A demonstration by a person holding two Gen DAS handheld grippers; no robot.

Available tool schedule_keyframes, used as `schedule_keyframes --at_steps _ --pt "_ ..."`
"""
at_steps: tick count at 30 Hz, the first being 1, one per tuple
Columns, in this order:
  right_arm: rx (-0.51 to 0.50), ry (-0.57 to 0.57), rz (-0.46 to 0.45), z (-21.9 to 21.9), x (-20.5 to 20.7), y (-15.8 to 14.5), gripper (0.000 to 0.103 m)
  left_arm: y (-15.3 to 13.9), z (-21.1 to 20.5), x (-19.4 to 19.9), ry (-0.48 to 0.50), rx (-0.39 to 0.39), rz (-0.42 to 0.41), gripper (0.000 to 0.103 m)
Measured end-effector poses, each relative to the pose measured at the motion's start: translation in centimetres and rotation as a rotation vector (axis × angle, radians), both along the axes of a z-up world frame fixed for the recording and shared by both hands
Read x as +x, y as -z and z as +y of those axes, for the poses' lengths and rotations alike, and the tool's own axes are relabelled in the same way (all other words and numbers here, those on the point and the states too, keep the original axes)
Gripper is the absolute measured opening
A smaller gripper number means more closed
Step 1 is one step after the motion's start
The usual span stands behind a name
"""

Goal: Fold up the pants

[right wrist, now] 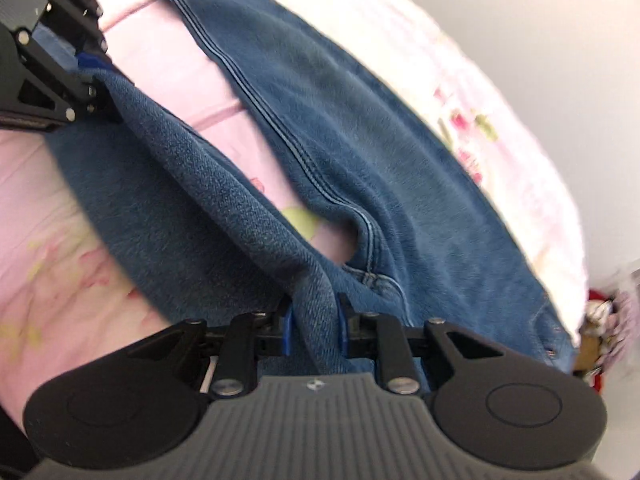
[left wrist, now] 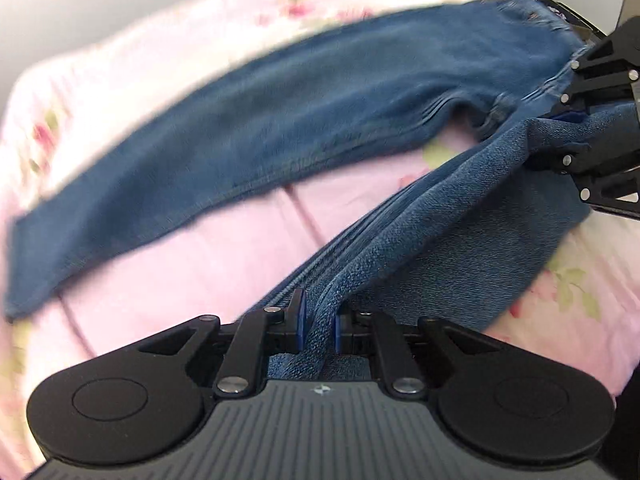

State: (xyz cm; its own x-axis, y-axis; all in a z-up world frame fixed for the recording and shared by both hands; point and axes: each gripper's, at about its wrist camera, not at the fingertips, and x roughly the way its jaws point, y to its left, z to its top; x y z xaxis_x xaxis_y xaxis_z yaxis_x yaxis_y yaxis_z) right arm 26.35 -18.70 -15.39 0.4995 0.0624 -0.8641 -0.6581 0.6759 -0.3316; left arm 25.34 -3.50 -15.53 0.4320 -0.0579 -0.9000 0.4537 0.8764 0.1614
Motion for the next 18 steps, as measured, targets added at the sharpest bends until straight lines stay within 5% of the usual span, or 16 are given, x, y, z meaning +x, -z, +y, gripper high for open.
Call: schedule_keyframes --at_steps 5,9,11,13,18 --pt "0.001 0.013 0.08 0.6 2.9 2.5 0.018 2.4 0.1 0.6 0.029 0.0 0.007 0.021" --pt "-0.005 -0.018 0.077 0.6 2.5 2.4 0.021 1.8 -0.4 -1.8 0.112 0.082 -0.08 0.044" --pt "0.01 -0.021 0.081 0.2 2.3 1.5 0.034 1.1 -0.2 -2.6 0.157 0.118 -0.098 0.053" --pt "0.019 0.0 0.076 -0.5 2.1 0.5 0.07 0.0 0.6 -3.9 0.197 0.128 -0.104 0.061" --pt "0.024 0.005 0.08 -2.9 -0.1 -1.3 0.088 -2.9 3.5 -7.4 0.277 0.124 -0.09 0.071"
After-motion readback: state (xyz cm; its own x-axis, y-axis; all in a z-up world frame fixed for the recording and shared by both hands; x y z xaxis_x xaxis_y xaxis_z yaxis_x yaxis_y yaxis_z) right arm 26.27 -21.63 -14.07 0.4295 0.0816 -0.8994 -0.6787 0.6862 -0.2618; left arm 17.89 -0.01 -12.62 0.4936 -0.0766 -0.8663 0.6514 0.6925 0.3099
